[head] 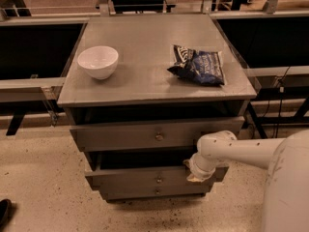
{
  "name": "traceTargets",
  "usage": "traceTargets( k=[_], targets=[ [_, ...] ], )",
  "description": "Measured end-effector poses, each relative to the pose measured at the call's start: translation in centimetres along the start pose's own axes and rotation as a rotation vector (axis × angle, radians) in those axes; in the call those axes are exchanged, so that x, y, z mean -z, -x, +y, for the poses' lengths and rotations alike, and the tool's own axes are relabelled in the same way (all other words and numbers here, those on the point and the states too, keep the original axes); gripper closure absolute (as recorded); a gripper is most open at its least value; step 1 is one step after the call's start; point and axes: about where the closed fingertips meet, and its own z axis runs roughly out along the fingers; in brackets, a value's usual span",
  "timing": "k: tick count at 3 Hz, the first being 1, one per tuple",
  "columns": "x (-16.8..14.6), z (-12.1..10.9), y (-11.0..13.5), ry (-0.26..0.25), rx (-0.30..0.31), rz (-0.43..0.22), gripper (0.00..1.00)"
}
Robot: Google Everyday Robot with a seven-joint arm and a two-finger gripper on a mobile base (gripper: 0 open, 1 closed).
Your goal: Open middle drawer
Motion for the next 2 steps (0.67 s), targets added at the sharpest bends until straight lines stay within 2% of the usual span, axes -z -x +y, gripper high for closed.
traceTargets(
  k=[2],
  targets=[
    [0.11,-0.30,0.09,0.000,0.000,0.000,0.86]
  ],
)
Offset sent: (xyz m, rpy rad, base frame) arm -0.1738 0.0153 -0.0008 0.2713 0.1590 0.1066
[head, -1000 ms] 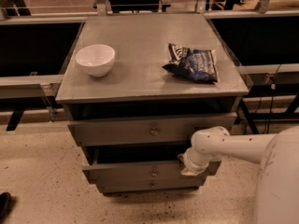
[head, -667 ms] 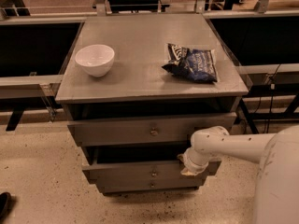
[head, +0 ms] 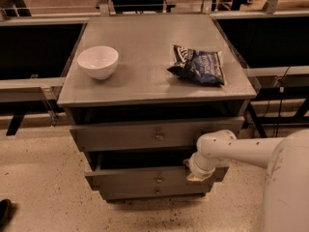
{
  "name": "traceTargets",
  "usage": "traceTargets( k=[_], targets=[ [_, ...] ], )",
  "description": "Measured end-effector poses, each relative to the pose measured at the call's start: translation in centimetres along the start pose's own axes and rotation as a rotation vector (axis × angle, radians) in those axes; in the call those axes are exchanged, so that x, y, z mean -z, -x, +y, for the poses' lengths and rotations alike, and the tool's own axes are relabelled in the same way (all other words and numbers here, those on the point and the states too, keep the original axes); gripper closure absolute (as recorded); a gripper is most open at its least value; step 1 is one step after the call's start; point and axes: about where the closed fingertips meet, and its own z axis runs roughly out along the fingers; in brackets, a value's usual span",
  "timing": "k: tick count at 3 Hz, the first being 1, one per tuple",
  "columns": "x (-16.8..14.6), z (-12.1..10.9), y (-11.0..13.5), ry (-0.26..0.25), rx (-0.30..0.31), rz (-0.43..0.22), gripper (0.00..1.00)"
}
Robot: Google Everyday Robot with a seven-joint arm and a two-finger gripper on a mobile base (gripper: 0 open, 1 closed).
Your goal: Open middle drawer
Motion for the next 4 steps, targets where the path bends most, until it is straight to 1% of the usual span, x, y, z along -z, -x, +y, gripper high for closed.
traceTargets(
  k=[1,2,4],
  targets=[
    [0.03,-0.11,0.04,0.000,0.000,0.000,0.87],
    [0.06,-0.23,0.05,0.000,0.000,0.000,1.00],
    [0.21,-0.74,0.05,0.000,0.000,0.000,1.00]
  ],
)
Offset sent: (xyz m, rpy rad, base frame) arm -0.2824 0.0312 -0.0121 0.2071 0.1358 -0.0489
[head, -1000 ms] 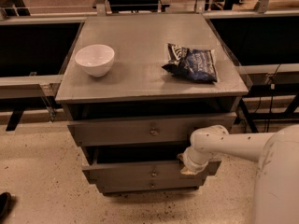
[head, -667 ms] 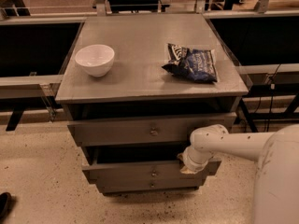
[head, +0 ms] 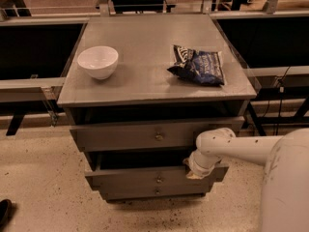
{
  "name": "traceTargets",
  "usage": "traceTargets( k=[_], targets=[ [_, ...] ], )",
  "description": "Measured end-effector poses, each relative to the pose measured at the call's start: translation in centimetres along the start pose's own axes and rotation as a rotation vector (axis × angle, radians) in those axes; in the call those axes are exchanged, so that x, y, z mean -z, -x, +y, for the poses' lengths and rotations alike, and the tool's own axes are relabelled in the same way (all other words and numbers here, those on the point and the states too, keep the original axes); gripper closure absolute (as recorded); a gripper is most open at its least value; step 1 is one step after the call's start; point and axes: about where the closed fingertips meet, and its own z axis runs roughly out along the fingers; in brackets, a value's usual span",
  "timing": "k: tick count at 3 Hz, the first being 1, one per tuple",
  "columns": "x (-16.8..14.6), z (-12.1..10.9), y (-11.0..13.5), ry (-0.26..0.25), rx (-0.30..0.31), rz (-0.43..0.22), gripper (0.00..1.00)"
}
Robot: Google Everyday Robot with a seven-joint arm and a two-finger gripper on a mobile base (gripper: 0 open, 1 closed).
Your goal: Open middle drawer
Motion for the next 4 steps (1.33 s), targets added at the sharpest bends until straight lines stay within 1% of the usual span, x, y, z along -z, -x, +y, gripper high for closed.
traceTargets(
  k=[1,4],
  targets=[
    [0.03,-0.18,0.01,0.000,0.000,0.000,0.82],
    [0.02,-0.18,0.01,0.000,0.000,0.000,0.12]
  ],
)
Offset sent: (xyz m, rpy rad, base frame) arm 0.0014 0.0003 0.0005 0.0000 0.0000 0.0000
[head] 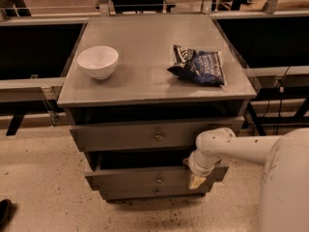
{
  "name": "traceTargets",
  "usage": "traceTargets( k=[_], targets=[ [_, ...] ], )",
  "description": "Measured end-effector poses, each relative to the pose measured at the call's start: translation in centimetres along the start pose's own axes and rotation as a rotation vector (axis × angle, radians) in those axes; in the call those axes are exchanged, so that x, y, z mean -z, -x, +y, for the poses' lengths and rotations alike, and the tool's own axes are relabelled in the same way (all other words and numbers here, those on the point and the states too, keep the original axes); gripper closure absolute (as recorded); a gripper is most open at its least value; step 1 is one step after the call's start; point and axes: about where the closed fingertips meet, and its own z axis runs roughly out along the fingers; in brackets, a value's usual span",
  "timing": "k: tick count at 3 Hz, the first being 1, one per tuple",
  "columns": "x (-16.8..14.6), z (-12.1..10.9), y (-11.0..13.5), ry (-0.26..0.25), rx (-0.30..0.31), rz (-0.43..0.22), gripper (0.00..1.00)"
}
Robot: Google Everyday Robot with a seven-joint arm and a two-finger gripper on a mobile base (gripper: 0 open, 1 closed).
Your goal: Open middle drawer
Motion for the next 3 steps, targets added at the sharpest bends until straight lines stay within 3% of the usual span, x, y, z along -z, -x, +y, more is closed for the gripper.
traceTargets(
  k=[1,2,3],
  targets=[
    [-0.9,0.5,0.4,0.023,0.005,0.010,0.00],
    [-1.8,1.6,1.1,0.050,0.012,0.001,0.16],
    [-1.9,3.3,2.1,0.066,0.026,-0.034,0.39]
  ],
)
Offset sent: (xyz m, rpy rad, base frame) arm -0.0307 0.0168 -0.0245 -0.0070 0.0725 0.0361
